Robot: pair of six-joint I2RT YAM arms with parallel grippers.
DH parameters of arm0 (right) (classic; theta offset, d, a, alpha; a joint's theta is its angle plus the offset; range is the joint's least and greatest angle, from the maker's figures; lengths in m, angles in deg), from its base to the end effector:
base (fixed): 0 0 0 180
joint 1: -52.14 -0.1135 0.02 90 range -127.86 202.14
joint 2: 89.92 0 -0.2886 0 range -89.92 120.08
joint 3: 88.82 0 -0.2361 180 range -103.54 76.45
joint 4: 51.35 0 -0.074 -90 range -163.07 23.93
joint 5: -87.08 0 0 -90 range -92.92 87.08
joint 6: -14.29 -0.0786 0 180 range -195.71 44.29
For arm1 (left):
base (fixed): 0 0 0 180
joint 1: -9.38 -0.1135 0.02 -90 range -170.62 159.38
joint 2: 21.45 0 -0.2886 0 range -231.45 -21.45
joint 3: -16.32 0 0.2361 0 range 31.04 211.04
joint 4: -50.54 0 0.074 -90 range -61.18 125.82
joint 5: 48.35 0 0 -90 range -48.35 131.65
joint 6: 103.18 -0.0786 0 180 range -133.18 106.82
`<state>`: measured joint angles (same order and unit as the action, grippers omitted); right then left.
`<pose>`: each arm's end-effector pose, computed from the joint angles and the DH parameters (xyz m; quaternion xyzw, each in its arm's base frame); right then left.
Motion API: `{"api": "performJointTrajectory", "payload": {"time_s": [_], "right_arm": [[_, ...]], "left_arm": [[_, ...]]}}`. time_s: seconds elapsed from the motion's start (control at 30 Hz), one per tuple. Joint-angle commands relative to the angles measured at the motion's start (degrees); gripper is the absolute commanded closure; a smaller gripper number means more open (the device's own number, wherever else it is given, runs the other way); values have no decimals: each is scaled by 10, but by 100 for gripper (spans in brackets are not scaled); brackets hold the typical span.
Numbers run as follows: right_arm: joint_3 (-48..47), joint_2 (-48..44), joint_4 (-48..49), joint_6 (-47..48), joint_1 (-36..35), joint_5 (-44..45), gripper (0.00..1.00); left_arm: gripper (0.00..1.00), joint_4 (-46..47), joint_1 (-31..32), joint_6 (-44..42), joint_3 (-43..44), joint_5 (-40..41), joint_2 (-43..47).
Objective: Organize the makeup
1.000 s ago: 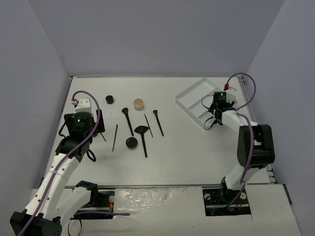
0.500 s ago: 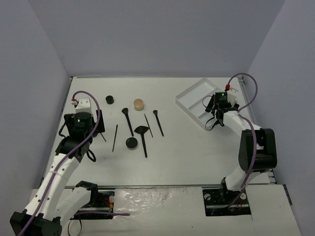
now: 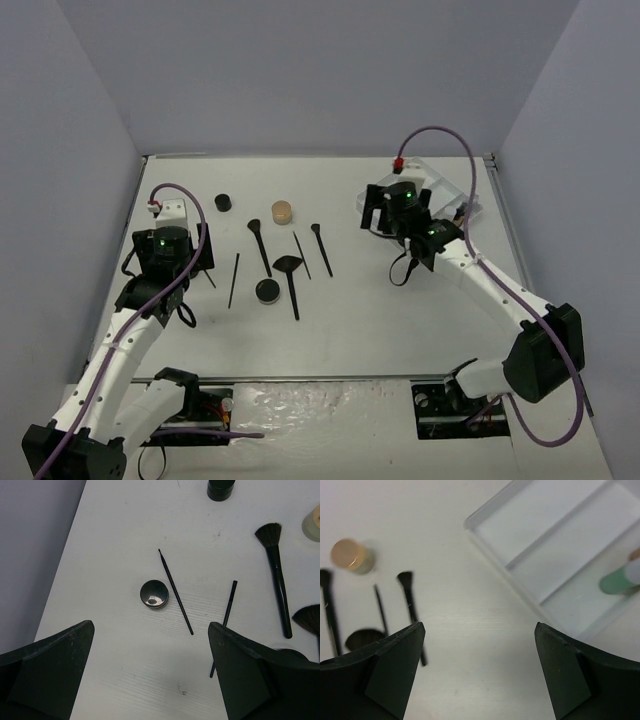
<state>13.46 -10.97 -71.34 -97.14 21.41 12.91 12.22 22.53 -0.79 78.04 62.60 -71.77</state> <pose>0.3034 0.1554 0.3375 0.0113 0.8210 0.1439 0.5524 0.1998 -0.0178 0.3155 -0.0895 0.8387 0.0374 0.5359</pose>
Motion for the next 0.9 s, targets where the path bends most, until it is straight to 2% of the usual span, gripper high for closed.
{"api": "performJointTrajectory", "payload": {"time_s": [0.0, 0.13, 0.17, 0.4, 0.87], "right_arm": [[-29, 47, -14, -13, -93, -32, 15], [-40, 104, 4, -23, -167, -43, 22], [-47, 126, 16, -30, -184, -56, 28], [-87, 232, 44, -49, -234, -83, 48], [-135, 349, 76, -49, -255, -60, 59]], "left_arm": [[3, 33, 3, -3, 12, 5, -2], [3, 30, 3, -3, 12, 6, -2], [3, 30, 3, -3, 13, 7, -3], [3, 29, 3, -2, 13, 9, -5], [3, 29, 3, -3, 13, 12, -10]]}}
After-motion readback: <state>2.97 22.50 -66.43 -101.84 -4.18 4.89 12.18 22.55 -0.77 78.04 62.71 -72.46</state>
